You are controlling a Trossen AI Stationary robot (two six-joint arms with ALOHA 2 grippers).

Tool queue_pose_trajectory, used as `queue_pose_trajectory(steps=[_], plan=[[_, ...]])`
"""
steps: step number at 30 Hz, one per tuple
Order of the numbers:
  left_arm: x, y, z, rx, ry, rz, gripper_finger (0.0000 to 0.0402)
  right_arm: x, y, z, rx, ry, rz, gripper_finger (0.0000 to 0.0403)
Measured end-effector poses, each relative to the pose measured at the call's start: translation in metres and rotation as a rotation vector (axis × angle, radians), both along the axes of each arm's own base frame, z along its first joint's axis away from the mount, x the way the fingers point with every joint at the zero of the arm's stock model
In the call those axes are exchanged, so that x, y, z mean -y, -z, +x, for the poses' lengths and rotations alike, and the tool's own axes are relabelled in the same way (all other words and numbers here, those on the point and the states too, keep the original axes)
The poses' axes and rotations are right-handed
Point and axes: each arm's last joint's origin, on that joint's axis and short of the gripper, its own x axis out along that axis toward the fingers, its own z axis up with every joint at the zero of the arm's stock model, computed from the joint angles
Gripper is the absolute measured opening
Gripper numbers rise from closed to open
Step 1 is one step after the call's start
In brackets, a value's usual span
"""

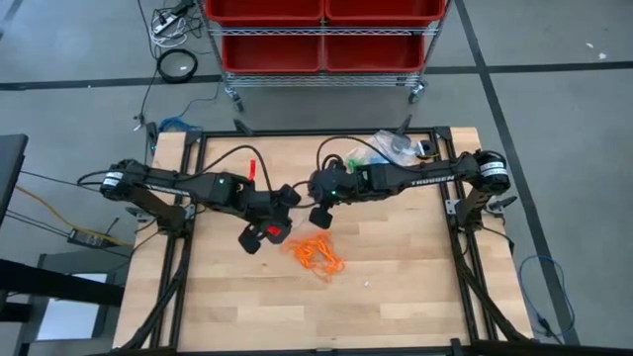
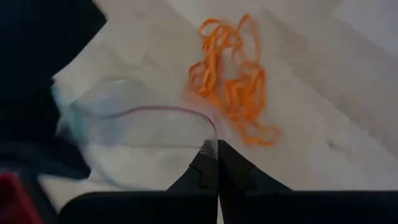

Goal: Sort rubber bands
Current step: Open the transparent zip bag

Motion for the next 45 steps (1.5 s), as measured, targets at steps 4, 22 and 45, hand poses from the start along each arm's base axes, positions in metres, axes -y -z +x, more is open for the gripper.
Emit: queue_pose_trajectory(steps=[4, 22, 45], plan=[[0.002, 0.006, 0.005, -0.017, 0.007, -0.008, 0.0000, -0.001, -0.003, 0.003, 0.042, -0.049, 0.030, 0.0001], [-0.001, 0.000, 0.017, 0.001, -0.073, 0.128, 0.0001, 0.001, 0.000, -0.001, -0.021, -0.017, -0.069, 0.0000], [-0.005, 0.006, 0.007, -0.143, -0.074, 0.072, 0.0001, -0.005, -0.030, -0.014, 0.079, -0.083, -0.070, 0.0112]])
